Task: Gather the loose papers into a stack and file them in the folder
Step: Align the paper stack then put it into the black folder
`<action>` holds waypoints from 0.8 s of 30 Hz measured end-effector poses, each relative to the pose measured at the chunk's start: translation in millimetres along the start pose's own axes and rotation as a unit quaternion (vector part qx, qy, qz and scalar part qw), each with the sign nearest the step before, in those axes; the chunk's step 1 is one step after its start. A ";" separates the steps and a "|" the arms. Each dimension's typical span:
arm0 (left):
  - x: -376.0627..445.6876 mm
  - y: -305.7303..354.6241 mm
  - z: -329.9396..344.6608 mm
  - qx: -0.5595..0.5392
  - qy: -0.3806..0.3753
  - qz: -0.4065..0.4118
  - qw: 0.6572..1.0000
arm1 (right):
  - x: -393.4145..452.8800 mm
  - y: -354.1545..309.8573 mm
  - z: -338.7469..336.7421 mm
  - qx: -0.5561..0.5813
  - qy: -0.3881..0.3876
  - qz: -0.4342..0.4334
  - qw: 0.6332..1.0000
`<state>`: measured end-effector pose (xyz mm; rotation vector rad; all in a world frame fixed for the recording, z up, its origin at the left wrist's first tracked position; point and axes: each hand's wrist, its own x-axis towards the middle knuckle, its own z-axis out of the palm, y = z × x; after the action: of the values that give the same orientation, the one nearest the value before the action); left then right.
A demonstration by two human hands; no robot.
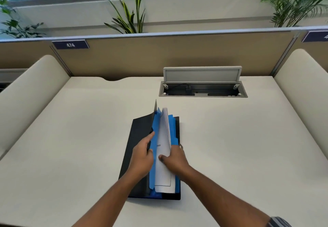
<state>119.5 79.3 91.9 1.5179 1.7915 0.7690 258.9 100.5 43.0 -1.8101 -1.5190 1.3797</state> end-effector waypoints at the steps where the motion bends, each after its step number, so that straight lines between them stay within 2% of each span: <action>1: -0.8 -0.3 0.7 -0.003 -0.003 -0.001 1.000 | 1.1 -0.8 5.4 0.018 -0.005 0.015 1.000; 6: -5.4 -3.1 -3.6 -0.032 -0.016 -0.006 0.999 | 5.0 -6.8 19.7 0.116 -0.026 0.088 0.989; 9: -5.5 -8.9 -12.1 -0.049 -0.025 -0.011 0.998 | 4.2 -14.4 23.6 0.171 -0.068 0.143 0.973; 13: -1.9 -16.5 -20.7 -0.060 -0.033 -0.012 0.998 | 2.0 -20.2 25.9 0.205 -0.100 0.141 0.963; 18: 4.0 -18.2 -21.2 -0.070 -0.033 -0.004 0.997 | -1.9 -7.4 25.9 0.187 -0.011 0.132 0.973; 24: 7.8 -26.8 -11.4 -0.088 -0.062 -0.011 0.994 | -5.2 -3.0 42.7 0.142 0.021 0.111 0.983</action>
<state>93.5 82.6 77.0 1.3969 1.6035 0.7821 221.1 85.0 29.1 -1.8524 -1.0596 1.5588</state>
